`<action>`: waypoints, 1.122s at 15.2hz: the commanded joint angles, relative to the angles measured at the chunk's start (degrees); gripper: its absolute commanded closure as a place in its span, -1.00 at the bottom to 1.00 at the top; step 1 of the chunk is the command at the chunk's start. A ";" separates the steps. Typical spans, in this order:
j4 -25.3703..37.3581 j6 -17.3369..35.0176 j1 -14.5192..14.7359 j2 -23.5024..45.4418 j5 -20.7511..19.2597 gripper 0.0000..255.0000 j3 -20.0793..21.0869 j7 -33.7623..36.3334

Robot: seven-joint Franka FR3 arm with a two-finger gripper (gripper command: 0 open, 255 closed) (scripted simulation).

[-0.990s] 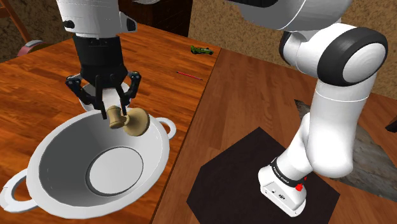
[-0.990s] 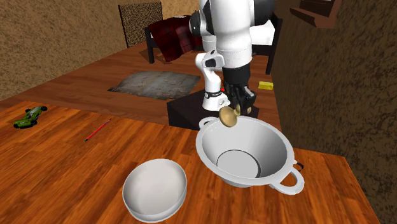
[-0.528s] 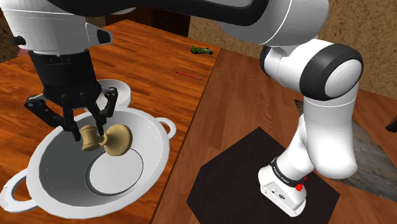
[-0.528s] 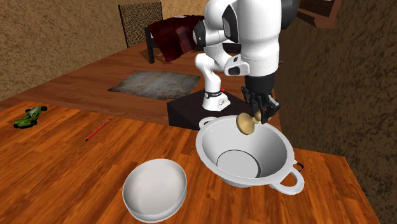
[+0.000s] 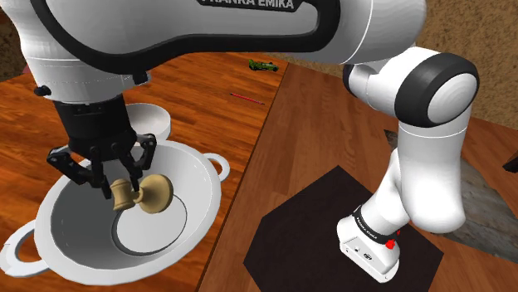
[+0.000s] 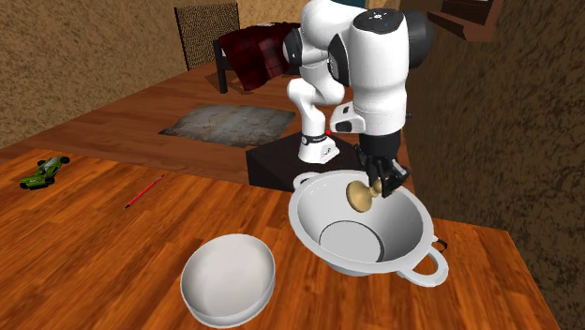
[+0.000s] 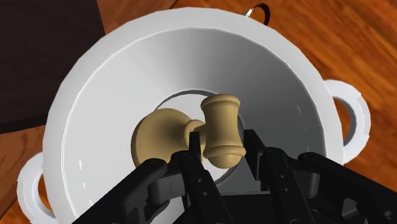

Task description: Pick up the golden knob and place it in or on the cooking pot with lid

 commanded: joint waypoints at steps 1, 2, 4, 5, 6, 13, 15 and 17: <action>-1.82 1.68 -0.27 -0.14 0.06 1.00 -0.05 -0.30; -2.72 2.48 -0.39 -0.21 0.09 1.00 -0.06 -0.42; -4.42 4.05 -0.59 -0.30 0.13 1.00 -0.10 -0.65; -4.71 4.32 -0.62 -0.31 0.13 1.00 -0.11 -0.69; -4.72 4.33 -0.63 -0.32 0.13 1.00 -0.11 -0.69; -4.71 4.33 -0.62 -0.31 0.13 -1.00 -0.11 -0.69; -4.71 4.32 -0.62 -0.32 0.13 -1.00 -0.11 -0.69; -4.71 4.32 -0.62 -0.32 0.13 -1.00 -0.11 -0.69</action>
